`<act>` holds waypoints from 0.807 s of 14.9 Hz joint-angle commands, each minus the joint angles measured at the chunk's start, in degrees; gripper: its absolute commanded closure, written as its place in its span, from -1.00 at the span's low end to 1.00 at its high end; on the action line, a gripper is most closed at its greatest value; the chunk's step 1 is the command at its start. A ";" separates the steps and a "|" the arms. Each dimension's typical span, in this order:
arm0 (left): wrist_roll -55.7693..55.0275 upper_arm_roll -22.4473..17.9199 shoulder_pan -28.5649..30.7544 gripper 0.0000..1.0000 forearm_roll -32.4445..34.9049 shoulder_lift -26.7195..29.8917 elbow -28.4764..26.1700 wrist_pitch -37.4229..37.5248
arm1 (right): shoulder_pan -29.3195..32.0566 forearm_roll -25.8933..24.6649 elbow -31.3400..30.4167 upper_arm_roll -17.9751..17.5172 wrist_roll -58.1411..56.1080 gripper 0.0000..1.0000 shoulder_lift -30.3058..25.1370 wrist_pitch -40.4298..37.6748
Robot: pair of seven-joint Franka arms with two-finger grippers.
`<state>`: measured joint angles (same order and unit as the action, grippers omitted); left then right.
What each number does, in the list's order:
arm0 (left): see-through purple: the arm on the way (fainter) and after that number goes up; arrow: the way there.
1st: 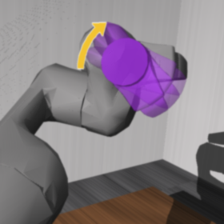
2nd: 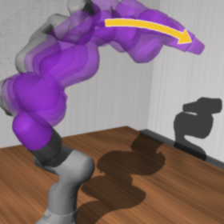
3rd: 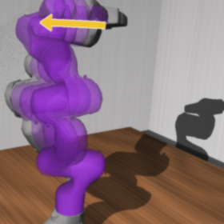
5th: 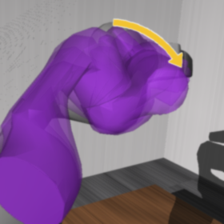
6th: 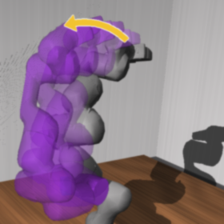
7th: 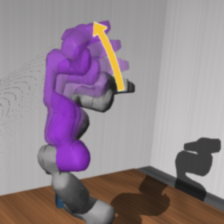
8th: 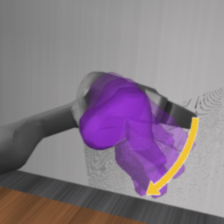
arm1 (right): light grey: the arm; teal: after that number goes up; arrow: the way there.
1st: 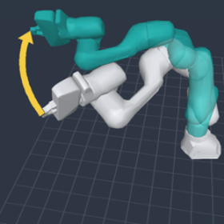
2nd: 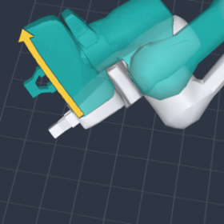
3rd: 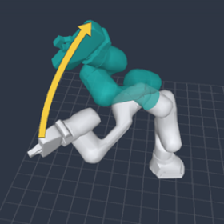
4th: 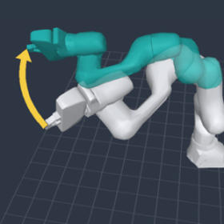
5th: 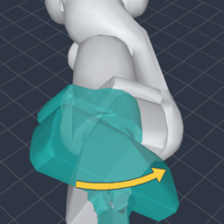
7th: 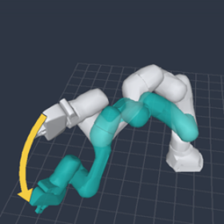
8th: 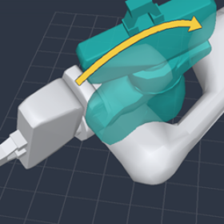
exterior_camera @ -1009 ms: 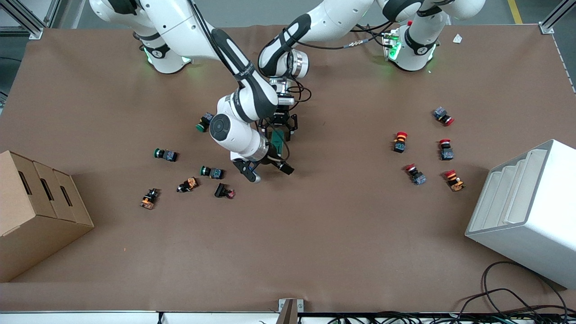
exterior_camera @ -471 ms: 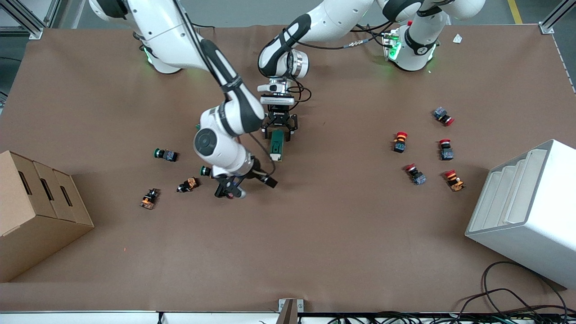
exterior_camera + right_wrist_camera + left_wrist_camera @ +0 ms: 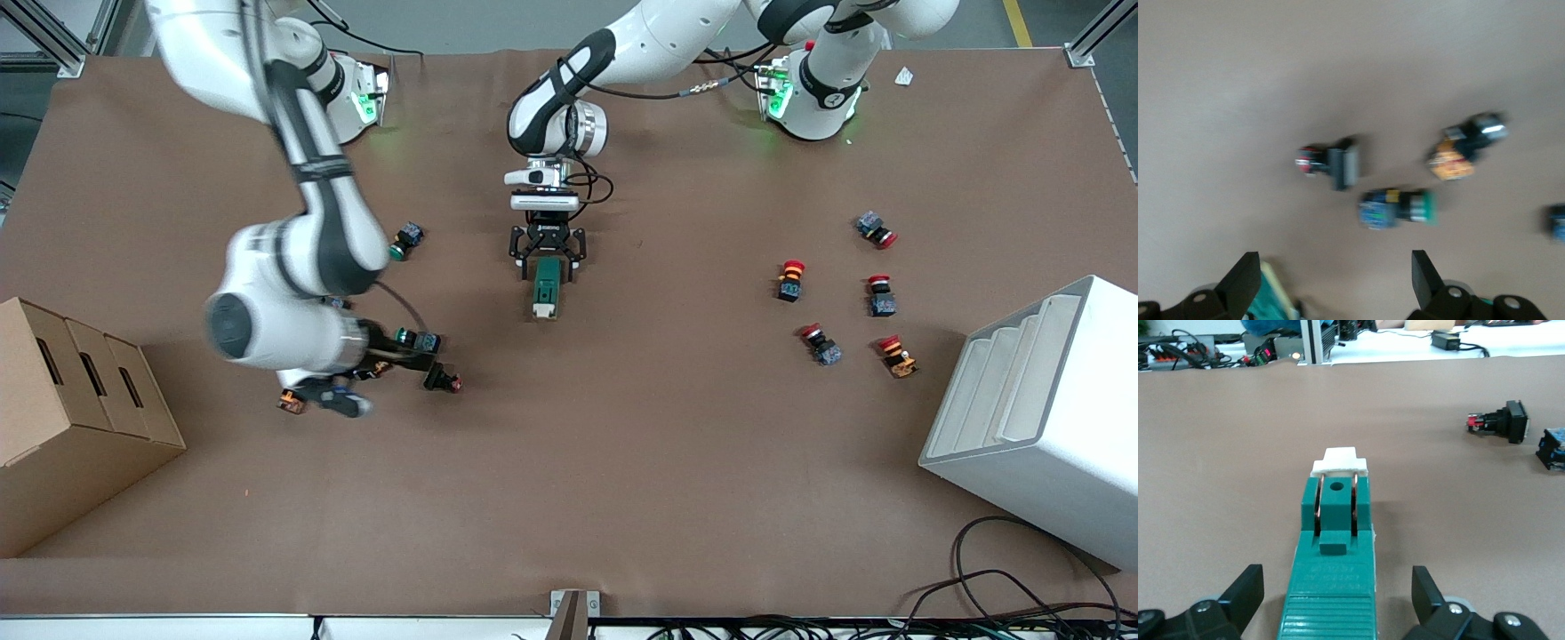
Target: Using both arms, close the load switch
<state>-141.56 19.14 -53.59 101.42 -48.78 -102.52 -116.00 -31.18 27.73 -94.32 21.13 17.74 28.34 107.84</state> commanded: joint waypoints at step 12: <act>34.29 2.65 5.50 -0.97 -41.09 13.42 10.59 -0.80 | 27.04 -25.32 25.15 -11.78 -21.70 -1.00 -4.33 -32.34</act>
<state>-113.69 21.54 -50.01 65.76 -39.78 -90.98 -116.48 -7.40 8.05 -70.56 15.75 -4.15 26.10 76.67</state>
